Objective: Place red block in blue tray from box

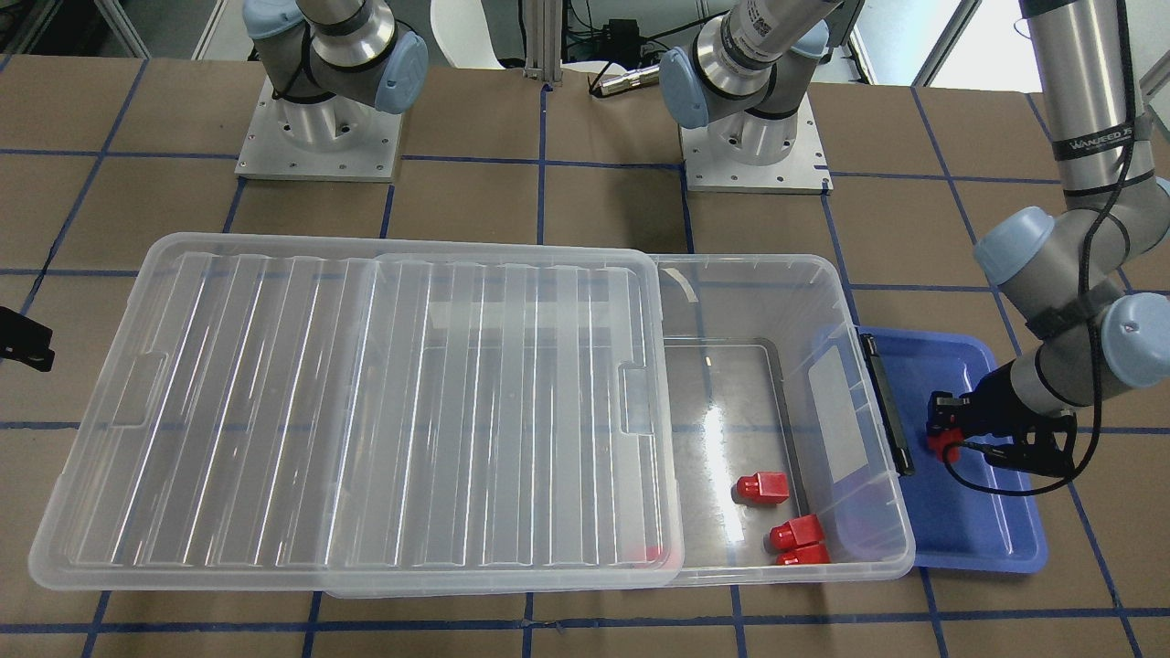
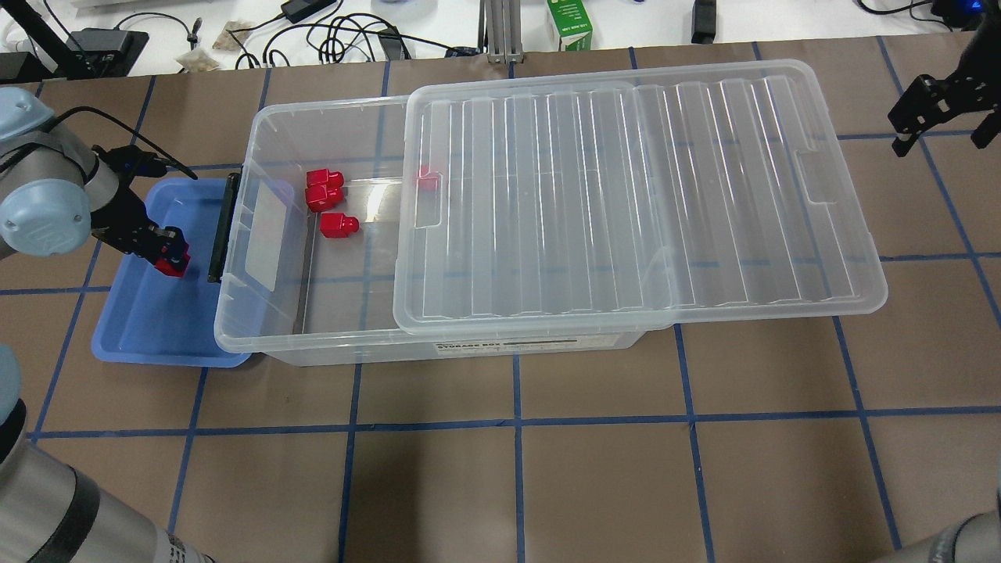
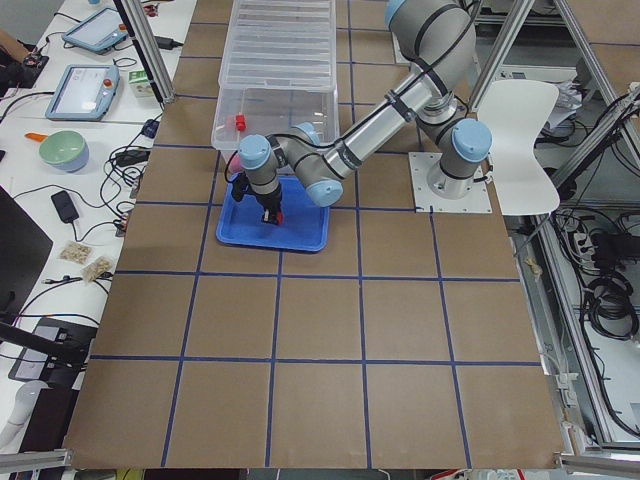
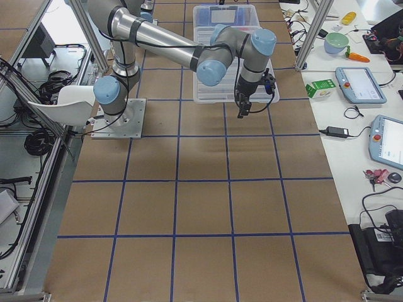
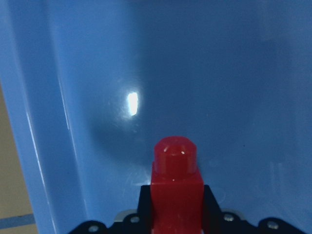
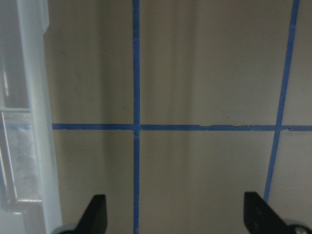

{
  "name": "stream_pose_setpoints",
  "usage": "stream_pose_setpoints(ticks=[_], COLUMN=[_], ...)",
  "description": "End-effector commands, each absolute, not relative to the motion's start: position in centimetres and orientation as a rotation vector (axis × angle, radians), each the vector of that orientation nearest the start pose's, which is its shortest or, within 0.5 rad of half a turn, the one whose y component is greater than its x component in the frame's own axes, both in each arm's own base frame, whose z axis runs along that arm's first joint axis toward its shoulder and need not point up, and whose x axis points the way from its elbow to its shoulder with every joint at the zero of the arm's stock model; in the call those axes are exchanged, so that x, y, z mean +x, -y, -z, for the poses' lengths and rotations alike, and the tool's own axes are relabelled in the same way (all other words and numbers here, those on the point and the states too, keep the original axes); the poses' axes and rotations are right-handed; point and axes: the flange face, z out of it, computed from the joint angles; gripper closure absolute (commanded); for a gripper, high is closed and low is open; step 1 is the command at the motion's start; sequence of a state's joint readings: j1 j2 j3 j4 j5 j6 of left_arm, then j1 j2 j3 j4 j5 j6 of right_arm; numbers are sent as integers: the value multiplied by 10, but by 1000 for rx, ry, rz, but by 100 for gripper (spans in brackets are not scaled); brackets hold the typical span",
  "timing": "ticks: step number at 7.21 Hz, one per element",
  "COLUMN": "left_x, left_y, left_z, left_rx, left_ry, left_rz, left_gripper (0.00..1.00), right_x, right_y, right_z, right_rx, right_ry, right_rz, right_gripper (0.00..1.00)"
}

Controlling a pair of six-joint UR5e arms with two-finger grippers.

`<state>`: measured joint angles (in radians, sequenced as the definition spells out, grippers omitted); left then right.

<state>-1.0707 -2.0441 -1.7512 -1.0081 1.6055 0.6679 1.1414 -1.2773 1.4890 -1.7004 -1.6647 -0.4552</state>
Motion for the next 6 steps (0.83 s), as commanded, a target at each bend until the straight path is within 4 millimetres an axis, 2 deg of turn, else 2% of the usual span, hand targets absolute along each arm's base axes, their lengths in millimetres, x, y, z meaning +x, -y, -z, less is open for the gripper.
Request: stream_pose_setpoints(ticks=[1,3,4,5,6], left_x=[172,168,164,160,150], left_y=[585,584,580,577,571], left_z=[-190,-214,-233,-258,-292], left_rx=[264,246,251,252,248], left_ry=[-3145,-3095,-3091,-3086,-3100], left_rz=[-144,-175,-186,-174,-174], left_gripper=[27,19,17,16,16], right_x=[-131,-123,-117,-108,-101], right_y=[587,585,586,588,589], right_z=[-341,-342,-342,-343,-345], right_rx=[-54,-70,-84,-109,-128], right_ry=[-3192,-3190,-3190,-3187,-3187], right_rz=[-164,-136,-136,-136,-136], right_gripper=[0,0,0,0,0])
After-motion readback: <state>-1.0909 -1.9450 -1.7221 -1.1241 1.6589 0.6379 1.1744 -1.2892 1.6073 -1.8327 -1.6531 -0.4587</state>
